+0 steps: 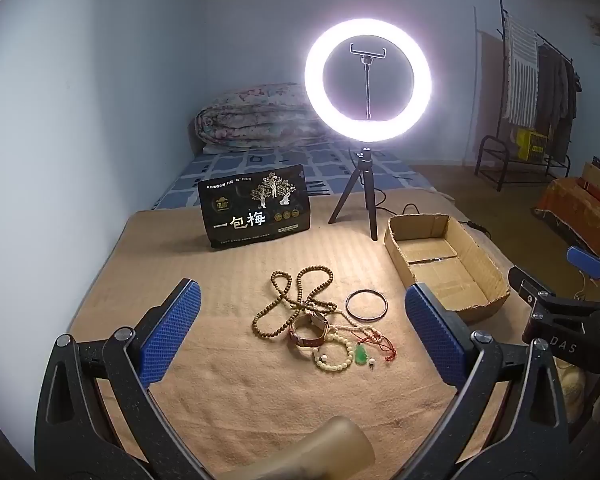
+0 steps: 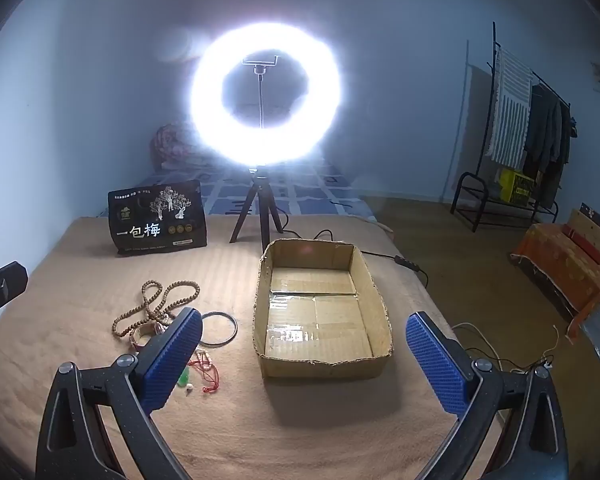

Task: Organize jewelry

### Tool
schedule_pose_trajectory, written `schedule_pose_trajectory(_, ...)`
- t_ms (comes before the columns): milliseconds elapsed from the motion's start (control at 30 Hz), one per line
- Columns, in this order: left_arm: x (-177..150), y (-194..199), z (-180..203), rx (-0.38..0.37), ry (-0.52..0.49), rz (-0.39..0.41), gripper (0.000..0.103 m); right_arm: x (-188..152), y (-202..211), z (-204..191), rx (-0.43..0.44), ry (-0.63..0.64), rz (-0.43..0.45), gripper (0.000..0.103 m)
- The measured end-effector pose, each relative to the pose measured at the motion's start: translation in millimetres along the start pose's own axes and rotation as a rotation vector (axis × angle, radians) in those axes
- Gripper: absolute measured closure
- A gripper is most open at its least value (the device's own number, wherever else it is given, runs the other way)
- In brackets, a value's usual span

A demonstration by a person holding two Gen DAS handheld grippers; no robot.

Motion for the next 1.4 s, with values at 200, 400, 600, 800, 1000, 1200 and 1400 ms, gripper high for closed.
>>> schedule_pose_trajectory(200,0.6,-4.0,2.1,-0.002,0.002,-0.005,0.0,-0.3,-0.1,0.1,0.0,0.002,0.001,0.0)
schedule_pose_trajectory(400,0.4,-3.5,0.7,0.001,0.005,-0.002,0.0,-0.7,-0.1,0.1,0.0,0.003,0.001,0.0)
schedule_pose_trajectory(600,0.2,-3.3,0.6,-0.001,0.005,-0.002,0.0,-1.0,-0.4,-0.1,-0.001,0.004,-0.001,0.0)
schedule_pose_trajectory(800,0.2,-3.4,0.3,-0.001,0.006,-0.001,0.0,-0.7,-0.6,-0.3,0.001,0.005,-0.001,0.0)
schedule_pose_trajectory(1000,0.3,-3.2,0.2,-0.002,0.007,-0.002,0.0,-1.1,0.1,-0.1,0.002,0.005,-0.003,0.0)
schedule_pose_trajectory(1200,0.2,-3.2,0.3,-0.002,0.008,-0.001,0.0,-1.4,-0.2,0.0,0.001,0.005,-0.004,0.0)
schedule_pose_trajectory(1400,0.1,-3.6,0.4,-0.001,0.008,-0.001,0.0,-1.0,-0.3,-0.3,0.001,0.005,-0.004,0.0)
Point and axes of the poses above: each gripper's, at about its wrist camera, not at the fingertips, and y roughly against the way its jaws point, z to its right, x to its top, the point moved 4 cm from there along -y, roughly the way its jaws point, and after that the axes turned 13 degrees about z, right-handed, at the moved point
